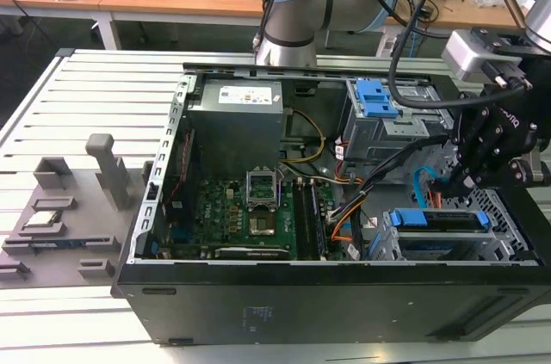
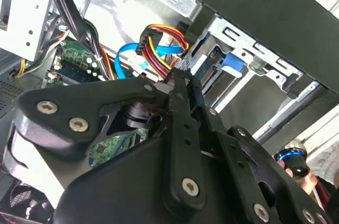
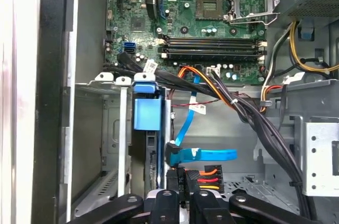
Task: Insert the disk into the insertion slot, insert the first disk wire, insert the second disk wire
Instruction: 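Insert the first disk wire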
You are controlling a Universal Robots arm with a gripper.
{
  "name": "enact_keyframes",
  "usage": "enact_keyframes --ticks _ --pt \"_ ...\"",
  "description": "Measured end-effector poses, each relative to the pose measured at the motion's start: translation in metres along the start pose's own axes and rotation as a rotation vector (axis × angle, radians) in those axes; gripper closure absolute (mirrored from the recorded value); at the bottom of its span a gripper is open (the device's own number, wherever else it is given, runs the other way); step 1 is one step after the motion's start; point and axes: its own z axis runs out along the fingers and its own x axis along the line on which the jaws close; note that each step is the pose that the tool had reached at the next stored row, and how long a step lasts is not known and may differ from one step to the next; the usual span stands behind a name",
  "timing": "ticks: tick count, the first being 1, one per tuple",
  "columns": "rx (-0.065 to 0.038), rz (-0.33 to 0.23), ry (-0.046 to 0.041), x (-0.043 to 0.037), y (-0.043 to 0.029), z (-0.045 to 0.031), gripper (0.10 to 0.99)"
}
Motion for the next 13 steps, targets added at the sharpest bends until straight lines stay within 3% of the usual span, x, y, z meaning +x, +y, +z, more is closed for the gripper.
enact_keyframes --ticks 5,13 --pt "0.0 0.0 0.0032 0.0102 -0.0005 0.0036 0.918" --pt "0.0 0.0 0.0037 0.0147 -0.0047 0.0068 0.918"
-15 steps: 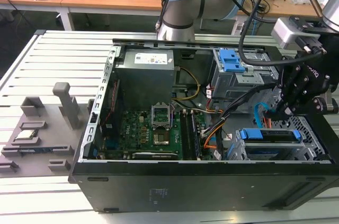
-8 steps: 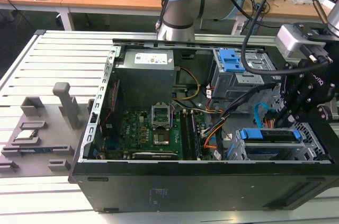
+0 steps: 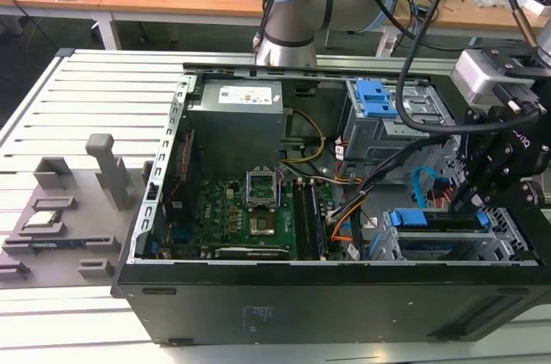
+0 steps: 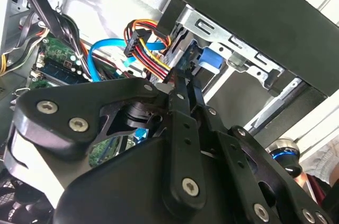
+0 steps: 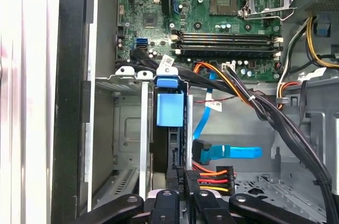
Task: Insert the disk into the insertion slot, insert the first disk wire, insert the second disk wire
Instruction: 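Insert the first disk wire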
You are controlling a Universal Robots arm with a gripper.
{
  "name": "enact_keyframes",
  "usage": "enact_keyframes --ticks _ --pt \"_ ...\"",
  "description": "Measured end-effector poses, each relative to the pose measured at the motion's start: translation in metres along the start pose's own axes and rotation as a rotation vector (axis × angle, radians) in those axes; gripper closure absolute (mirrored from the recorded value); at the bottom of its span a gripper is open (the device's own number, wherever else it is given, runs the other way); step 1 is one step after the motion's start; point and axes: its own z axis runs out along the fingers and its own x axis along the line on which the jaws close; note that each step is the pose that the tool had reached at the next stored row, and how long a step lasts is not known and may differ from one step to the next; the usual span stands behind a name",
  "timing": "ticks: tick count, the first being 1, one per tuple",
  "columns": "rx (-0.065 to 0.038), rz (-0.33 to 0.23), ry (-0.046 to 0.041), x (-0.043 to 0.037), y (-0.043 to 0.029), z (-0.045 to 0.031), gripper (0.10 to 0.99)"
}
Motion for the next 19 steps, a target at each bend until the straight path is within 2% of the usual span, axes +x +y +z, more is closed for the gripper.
enact_keyframes --ticks 10,19 --pt "0.0 0.0 0.0004 0.0002 -0.0013 0.0044 0.918" --pt "0.0 0.0 -0.0003 0.0025 -0.0027 0.0048 0.918"
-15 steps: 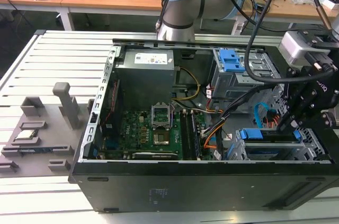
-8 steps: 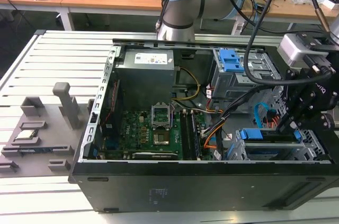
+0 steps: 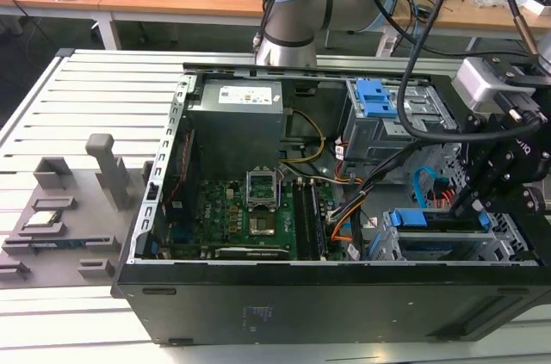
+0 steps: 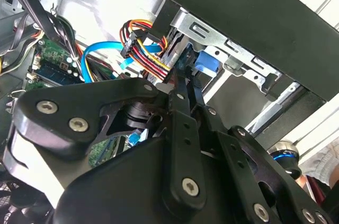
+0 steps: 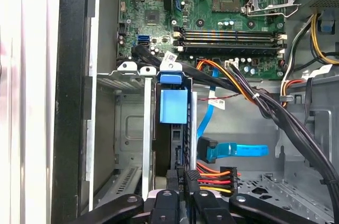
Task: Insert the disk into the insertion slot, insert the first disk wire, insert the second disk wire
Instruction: 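Insert the first disk wire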
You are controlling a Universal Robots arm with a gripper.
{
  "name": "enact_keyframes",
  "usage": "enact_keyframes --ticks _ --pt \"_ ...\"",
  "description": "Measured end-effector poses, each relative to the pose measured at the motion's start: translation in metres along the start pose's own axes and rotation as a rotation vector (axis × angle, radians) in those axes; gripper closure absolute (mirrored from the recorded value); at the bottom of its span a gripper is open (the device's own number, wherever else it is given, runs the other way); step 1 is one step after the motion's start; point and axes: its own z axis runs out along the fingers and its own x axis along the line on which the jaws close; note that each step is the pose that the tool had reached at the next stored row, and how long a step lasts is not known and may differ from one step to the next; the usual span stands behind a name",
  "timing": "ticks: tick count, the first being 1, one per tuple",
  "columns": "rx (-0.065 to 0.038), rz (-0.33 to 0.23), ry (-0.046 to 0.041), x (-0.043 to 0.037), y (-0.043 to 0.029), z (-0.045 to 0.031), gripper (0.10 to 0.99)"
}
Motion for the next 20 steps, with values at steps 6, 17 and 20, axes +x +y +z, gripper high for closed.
enact_keyframes --ticks 6,17,20 --pt "0.0 0.0 0.0005 0.0 -0.0013 0.0026 0.918" --pt "0.0 0.0 0.0011 0.0001 -0.0004 -0.013 0.839" --pt "0.0 0.0 0.0011 -0.0024 0.0005 -0.0274 0.922"
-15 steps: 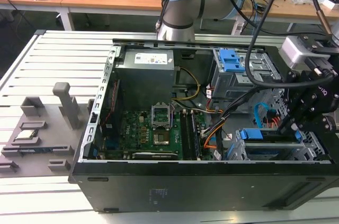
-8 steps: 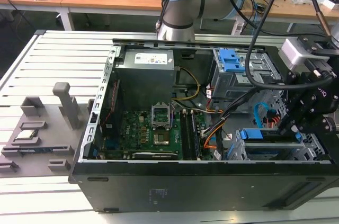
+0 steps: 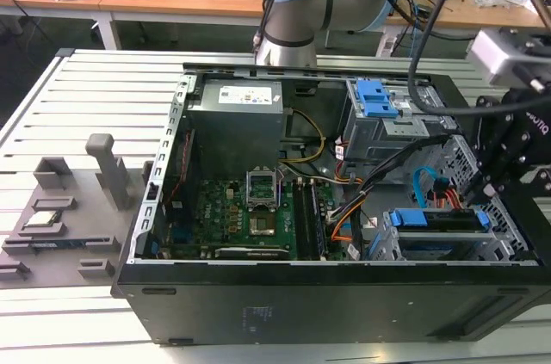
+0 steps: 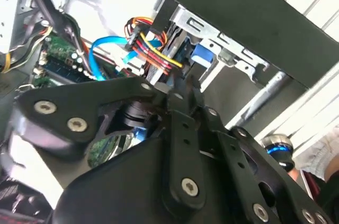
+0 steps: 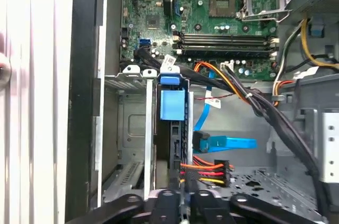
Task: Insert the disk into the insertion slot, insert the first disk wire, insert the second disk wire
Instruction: 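Insert the first disk wire, then insert the second disk wire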
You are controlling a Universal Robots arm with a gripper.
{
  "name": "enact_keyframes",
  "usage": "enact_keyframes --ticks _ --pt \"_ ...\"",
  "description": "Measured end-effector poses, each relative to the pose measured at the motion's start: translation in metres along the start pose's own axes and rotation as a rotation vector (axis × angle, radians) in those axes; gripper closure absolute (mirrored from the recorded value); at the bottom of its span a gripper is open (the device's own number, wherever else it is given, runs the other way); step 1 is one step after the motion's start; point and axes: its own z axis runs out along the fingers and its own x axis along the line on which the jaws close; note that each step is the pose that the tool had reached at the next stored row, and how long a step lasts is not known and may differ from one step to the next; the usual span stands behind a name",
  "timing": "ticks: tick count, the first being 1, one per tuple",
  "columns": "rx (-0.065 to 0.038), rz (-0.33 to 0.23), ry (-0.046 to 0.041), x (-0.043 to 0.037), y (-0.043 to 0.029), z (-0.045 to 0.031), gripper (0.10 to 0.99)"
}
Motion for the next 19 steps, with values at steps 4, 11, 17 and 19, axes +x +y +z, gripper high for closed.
enact_keyframes --ticks 4,11,17,19 --pt "0.0 0.0 0.0 -0.0014 0.0011 -0.0189 0.98" --pt "0.0 0.0 0.0 -0.0014 0.0012 -0.0204 0.98" --pt "0.0 0.0 0.0 -0.0013 0.0015 -0.0206 0.784" --pt "0.0 0.0 -0.0001 -0.0045 0.0064 -0.016 0.784"
